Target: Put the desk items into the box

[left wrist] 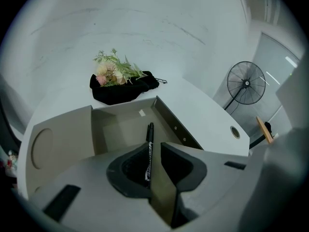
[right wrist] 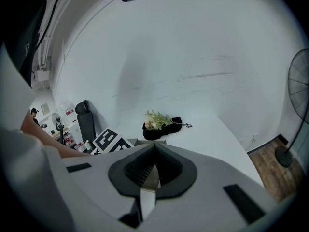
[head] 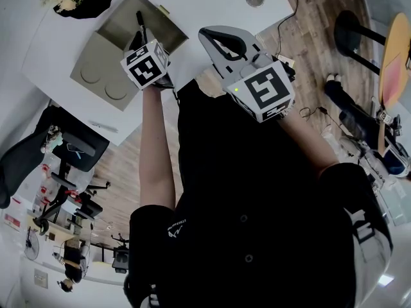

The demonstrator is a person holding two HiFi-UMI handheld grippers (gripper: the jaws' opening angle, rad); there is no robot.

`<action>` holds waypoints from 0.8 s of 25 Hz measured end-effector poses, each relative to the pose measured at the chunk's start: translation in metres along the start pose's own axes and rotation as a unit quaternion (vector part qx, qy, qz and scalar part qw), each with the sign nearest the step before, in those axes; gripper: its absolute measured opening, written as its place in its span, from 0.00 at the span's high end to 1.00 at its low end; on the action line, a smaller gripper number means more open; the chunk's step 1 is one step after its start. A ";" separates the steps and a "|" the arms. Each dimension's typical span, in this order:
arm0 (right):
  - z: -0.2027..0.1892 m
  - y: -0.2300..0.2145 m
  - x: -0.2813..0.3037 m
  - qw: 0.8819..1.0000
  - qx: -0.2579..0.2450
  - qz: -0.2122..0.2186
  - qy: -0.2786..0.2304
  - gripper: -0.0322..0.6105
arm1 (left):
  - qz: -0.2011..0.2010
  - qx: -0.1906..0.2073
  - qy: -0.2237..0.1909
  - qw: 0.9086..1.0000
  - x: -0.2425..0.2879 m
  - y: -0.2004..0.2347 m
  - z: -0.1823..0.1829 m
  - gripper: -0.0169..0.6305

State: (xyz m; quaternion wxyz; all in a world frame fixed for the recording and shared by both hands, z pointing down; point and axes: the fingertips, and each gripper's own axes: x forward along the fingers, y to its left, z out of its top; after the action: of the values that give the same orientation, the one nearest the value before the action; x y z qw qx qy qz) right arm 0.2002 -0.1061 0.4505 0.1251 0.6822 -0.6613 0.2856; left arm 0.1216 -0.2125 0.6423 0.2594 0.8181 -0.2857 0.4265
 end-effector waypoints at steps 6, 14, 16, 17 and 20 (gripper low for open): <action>0.002 0.005 -0.006 1.000 -0.004 0.001 -0.006 0.95 | 0.001 -0.017 -0.026 1.000 -0.013 0.006 0.000 0.89; 0.002 0.019 -0.014 1.000 -0.016 0.008 -0.013 0.95 | 0.000 -0.007 -0.116 0.993 -0.055 0.008 0.017 0.96; 0.002 0.023 -0.016 1.000 -0.019 0.011 -0.015 0.95 | -0.003 -0.002 -0.129 0.992 -0.064 0.006 0.020 0.96; 0.002 0.026 -0.018 1.000 -0.020 0.012 -0.016 0.95 | -0.003 0.000 -0.135 0.991 -0.070 0.005 0.021 0.96; 0.002 0.034 -0.022 0.999 -0.024 0.018 -0.020 0.95 | -0.003 0.001 -0.151 0.989 -0.088 0.002 0.021 0.96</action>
State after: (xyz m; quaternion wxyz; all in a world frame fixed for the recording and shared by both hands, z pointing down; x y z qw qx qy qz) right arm 0.1680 -0.0918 0.4295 0.1231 0.6727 -0.6825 0.2578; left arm 0.0901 -0.2063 0.5581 0.2140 0.8740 -0.3188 0.2979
